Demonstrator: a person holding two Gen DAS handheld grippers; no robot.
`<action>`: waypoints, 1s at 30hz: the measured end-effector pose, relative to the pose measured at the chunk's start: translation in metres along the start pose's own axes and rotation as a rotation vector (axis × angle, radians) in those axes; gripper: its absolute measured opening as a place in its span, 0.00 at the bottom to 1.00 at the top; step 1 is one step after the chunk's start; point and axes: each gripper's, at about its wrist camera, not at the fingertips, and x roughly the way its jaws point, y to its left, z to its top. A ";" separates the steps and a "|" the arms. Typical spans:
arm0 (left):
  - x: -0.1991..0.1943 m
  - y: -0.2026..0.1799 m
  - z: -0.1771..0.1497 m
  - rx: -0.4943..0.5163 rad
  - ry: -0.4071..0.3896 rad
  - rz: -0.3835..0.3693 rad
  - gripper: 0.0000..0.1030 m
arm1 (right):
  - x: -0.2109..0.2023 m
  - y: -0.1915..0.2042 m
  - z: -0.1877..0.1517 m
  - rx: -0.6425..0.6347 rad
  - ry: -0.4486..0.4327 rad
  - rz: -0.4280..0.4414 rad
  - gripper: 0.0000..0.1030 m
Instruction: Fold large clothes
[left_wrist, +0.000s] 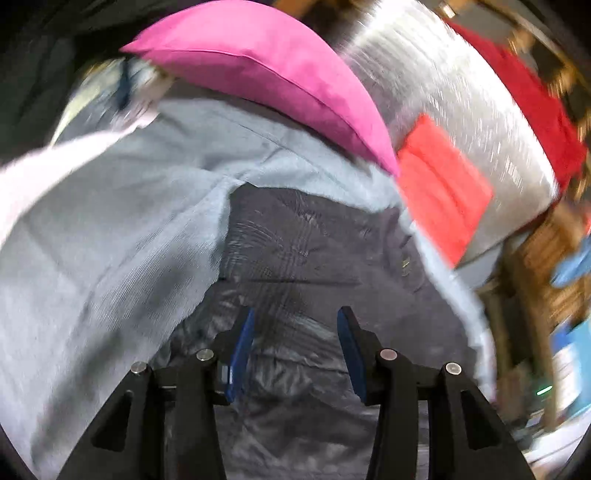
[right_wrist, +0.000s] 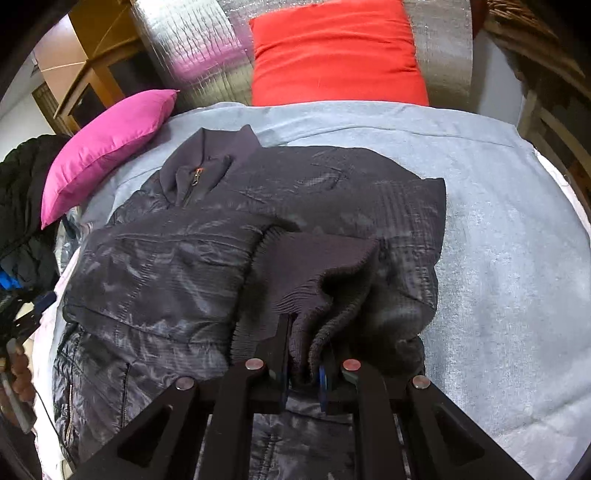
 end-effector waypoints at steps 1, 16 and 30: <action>0.014 -0.005 -0.004 0.058 0.015 0.062 0.45 | 0.000 0.000 0.000 -0.003 -0.001 -0.001 0.12; -0.016 -0.034 -0.009 0.225 -0.164 0.170 0.71 | -0.040 -0.038 0.001 0.201 -0.051 -0.052 0.82; 0.079 -0.071 -0.071 0.475 -0.030 0.285 0.89 | 0.040 0.013 0.006 0.133 -0.035 0.133 0.78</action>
